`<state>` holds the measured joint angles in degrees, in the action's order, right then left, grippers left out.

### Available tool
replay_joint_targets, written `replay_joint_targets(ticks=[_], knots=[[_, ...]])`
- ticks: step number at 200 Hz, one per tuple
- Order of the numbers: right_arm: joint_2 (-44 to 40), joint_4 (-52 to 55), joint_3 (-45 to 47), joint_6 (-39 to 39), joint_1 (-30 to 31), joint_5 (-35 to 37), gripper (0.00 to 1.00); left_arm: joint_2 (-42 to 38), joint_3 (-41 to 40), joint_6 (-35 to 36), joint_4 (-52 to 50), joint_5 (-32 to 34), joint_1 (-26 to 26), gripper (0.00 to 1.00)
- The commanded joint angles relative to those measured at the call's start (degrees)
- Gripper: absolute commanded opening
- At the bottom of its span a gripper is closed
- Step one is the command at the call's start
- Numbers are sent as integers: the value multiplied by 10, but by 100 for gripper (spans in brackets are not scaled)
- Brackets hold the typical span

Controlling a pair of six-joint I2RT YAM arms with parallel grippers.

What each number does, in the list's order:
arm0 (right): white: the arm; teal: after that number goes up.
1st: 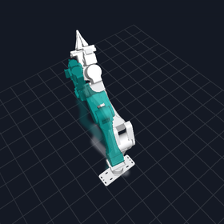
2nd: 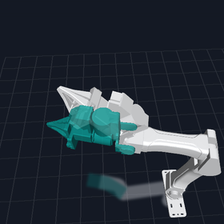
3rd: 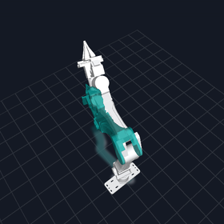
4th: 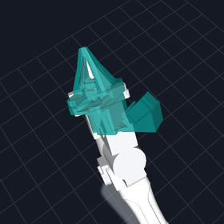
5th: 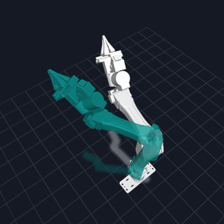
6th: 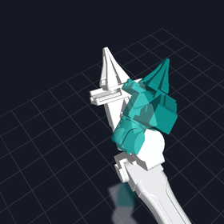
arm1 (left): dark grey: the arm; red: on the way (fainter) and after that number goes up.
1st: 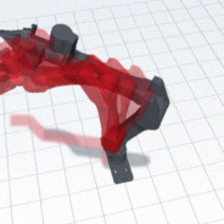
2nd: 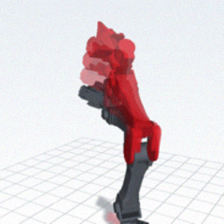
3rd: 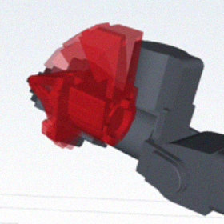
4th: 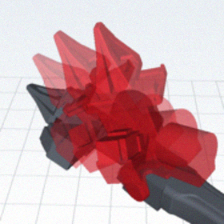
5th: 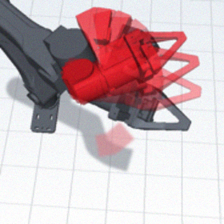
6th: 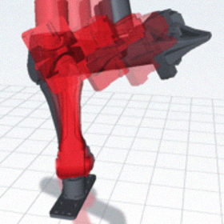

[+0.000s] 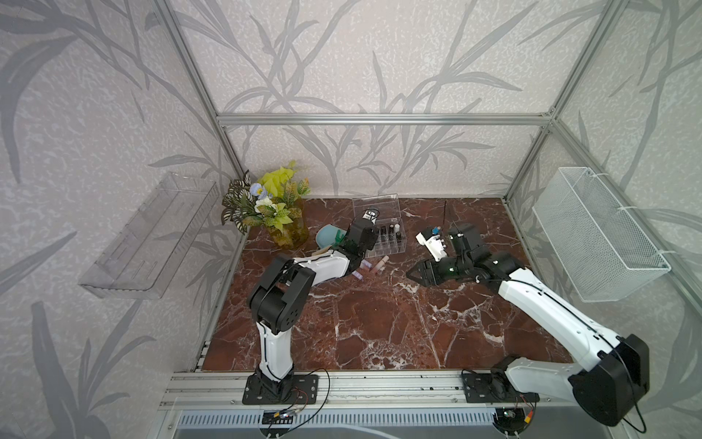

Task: Arrange the lipsticks in the organizer
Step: Place the lipstick in the storage box.

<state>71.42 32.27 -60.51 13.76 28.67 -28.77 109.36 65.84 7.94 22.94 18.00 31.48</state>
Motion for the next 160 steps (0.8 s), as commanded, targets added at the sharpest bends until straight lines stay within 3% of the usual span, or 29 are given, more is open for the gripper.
replay_joint_targets(ticks=[1, 160], knots=[[-4, -12, 10, -3, -3, -8, 59, 14, 8, -1, 17, 7, -4, 8], [-10, -19, 22, -1, -8, -13, 58, 43, 12, -13, 28, -3, -6, 12]])
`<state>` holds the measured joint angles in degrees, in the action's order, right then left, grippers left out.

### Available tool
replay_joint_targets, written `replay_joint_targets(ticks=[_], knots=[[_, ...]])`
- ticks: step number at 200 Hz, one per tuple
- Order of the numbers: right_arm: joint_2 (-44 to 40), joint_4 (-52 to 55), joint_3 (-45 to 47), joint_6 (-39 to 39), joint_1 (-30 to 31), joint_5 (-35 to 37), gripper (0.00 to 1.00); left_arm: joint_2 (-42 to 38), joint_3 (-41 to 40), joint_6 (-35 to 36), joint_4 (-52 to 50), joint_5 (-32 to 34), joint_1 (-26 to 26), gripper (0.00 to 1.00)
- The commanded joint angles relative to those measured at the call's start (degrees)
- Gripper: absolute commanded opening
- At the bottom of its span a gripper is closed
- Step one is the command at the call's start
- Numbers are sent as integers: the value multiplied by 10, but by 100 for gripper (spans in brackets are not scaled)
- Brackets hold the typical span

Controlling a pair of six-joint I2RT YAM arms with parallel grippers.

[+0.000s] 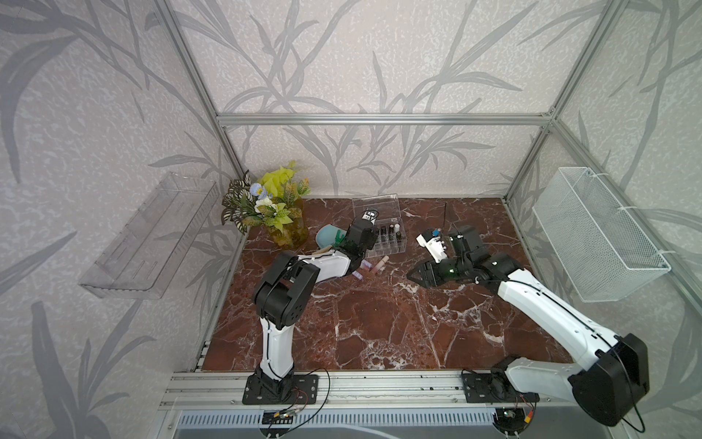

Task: Arrange the lipsticks in the organizer
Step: Place the lipstick in the storage box, then pick up the lipstick at the center of the board.

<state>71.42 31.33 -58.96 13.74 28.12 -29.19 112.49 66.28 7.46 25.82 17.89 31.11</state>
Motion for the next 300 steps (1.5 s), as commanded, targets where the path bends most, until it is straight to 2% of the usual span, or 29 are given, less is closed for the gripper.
replay_joint_targets(ticks=[1, 32, 46, 59, 93, 112, 149, 195, 216, 236, 261, 300], knots=[[-10, -9, 6, -1, -3, -9, 59, 11, 8, -9, -1, -2, -2, 12], [-8, -8, 6, -1, -3, -10, 58, 12, 8, -11, 0, -4, -4, 14], [-7, -9, 6, 0, -3, -11, 59, 11, 8, -14, -2, -6, -4, 19], [-7, -9, 6, 0, -3, -12, 58, 7, 5, -16, -2, -7, -4, 28], [-5, -8, 5, 3, -3, -14, 58, -10, 16, -18, -11, -11, -4, 62], [-1, -9, 3, 7, -2, -13, 58, -32, 23, -22, -16, -22, -3, 73], [18, -5, -8, 14, 3, 7, 59, -115, 22, -35, -37, -73, -2, 74], [37, -1, -24, 25, 9, 33, 59, -222, 0, -98, -167, -190, 1, 67], [35, 2, -28, 33, 8, 43, 59, -255, -38, -154, -221, -231, 5, 64], [44, 13, -37, 37, 9, 57, 59, -289, -94, -182, -219, -250, 15, 61], [45, 27, -46, 44, 8, 82, 58, -291, -113, -167, -241, -275, 19, 60], [24, 45, -50, 55, 3, 101, 59, -242, -88, -150, -288, -333, 25, 61]])
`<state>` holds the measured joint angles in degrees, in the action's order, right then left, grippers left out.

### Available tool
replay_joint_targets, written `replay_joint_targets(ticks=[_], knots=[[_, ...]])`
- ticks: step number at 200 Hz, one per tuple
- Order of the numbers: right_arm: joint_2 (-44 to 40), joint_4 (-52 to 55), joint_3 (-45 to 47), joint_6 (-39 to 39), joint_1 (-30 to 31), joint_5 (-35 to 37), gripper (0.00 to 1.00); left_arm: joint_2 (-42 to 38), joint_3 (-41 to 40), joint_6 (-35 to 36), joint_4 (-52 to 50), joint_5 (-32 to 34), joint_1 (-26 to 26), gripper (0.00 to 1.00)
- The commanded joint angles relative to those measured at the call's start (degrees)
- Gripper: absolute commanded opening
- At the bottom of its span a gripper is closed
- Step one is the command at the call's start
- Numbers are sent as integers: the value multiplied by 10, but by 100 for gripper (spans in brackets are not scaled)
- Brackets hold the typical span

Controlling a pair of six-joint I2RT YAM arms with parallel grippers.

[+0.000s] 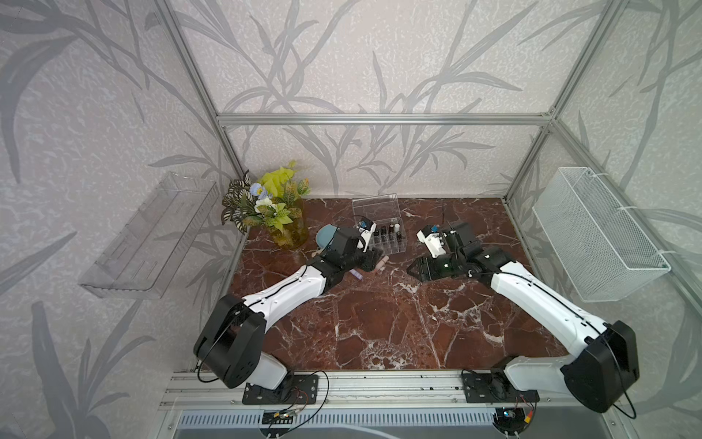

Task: Arrange the lipsticks in the organizer
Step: Pick up the lipstick at the center of the board.

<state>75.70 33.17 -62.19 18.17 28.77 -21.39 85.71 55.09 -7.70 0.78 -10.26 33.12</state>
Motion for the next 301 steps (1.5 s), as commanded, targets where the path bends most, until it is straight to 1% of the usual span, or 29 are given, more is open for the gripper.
replay_joint_targets(ticks=[1, 29, 48, 70, 112, 133, 153, 192, 253, 301], knots=[[-19, 27, -17, 12, -4, 23, 59, 27, 24, 1, -39, -52, 5, 61], [-42, 45, -9, 15, -11, 28, 59, 72, 62, -2, -99, -48, 6, 62], [-56, 51, 1, 17, -19, 27, 59, 95, 79, -8, -118, -54, 7, 62], [-63, 57, 9, 17, -27, 25, 58, 112, 90, -17, -120, -58, 6, 62], [-66, 59, 9, 16, -31, 21, 58, 158, 119, -21, -140, -66, 7, 58], [-64, 57, 9, 14, -34, 16, 58, 178, 129, -18, -147, -58, 6, 57], [-63, 57, 9, 13, -36, 14, 58, 197, 135, -16, -149, -50, 6, 53], [-69, 57, 16, 11, -39, 11, 58, 216, 139, -28, -137, -38, 9, 50], [-78, 55, 31, 8, -46, 7, 57, 253, 170, -21, -149, -12, 15, 49], [-79, 54, 32, 8, -48, 4, 57, 270, 172, -20, -150, 5, 23, 48]])
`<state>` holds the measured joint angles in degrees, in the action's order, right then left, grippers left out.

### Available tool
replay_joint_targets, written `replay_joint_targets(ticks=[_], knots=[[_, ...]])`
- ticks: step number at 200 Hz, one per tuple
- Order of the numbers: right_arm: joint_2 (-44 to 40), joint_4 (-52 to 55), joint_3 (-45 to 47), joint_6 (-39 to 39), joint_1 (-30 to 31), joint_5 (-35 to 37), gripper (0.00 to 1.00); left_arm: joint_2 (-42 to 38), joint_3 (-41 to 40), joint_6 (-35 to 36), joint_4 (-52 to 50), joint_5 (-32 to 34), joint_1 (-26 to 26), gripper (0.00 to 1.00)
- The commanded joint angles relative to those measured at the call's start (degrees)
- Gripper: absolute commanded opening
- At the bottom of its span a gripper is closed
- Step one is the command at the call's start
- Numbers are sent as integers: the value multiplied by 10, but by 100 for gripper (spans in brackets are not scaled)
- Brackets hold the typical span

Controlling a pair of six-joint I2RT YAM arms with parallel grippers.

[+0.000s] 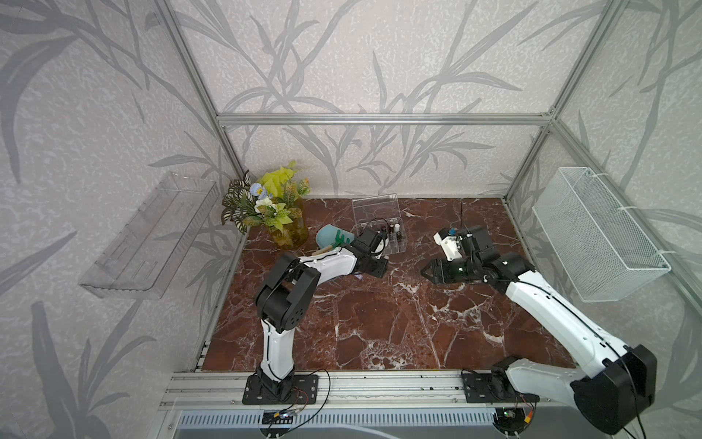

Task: Arrange the lipsticks in the organizer
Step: Pick up the lipstick at the center of the board.

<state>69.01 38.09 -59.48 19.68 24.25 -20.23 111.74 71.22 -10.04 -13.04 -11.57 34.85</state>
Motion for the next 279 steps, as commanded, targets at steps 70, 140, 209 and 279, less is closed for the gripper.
replay_joint_targets(ticks=[70, 140, 209, 279], knots=[[-14, 3, 6, -5, -4, -10, 57, 22, 23, 7, -24, 31, 14, 47], [-22, 12, 6, -9, -7, -7, 57, 51, 51, 9, -39, 36, 38, 46], [-29, 15, 8, -10, -10, -9, 57, 52, 50, 19, -62, 68, 45, 35], [-36, 13, 6, -6, -17, -25, 57, -21, 12, 29, -26, 54, 51, 19]])
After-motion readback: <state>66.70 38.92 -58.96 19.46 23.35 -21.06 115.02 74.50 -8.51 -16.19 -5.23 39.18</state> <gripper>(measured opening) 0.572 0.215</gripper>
